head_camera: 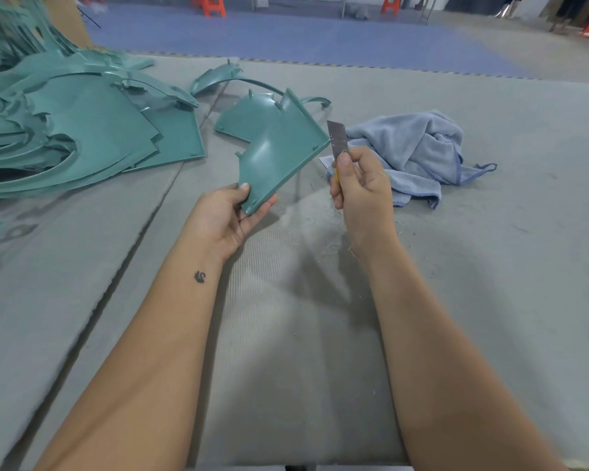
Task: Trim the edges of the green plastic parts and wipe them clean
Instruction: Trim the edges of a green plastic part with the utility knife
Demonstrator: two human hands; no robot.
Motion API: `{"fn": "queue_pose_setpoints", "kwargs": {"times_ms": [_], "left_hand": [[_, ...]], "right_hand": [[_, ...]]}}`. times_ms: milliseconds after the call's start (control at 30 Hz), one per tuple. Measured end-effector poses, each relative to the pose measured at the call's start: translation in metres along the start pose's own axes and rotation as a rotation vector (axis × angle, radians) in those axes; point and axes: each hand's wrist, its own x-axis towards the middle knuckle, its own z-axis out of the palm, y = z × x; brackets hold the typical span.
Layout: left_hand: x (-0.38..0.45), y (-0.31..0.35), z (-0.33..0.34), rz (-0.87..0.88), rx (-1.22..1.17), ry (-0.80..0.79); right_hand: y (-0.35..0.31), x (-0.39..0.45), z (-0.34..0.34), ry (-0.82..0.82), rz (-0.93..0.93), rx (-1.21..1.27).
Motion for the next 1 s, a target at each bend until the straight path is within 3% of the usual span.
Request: {"fn": "queue_pose_setpoints", "kwargs": {"times_ms": [733,1000], "left_hand": [[0.0018,-0.0014,-0.0012,-0.014,0.031,-0.014],[0.0022,-0.0019,-0.0004,0.001,-0.002,-0.004]], "right_hand": [[0.0012,-0.0016,0.0007,-0.008,-0.024,0.055],[0.0049,-0.0043,0.0051,-0.092,-0.045,-0.085]]}}
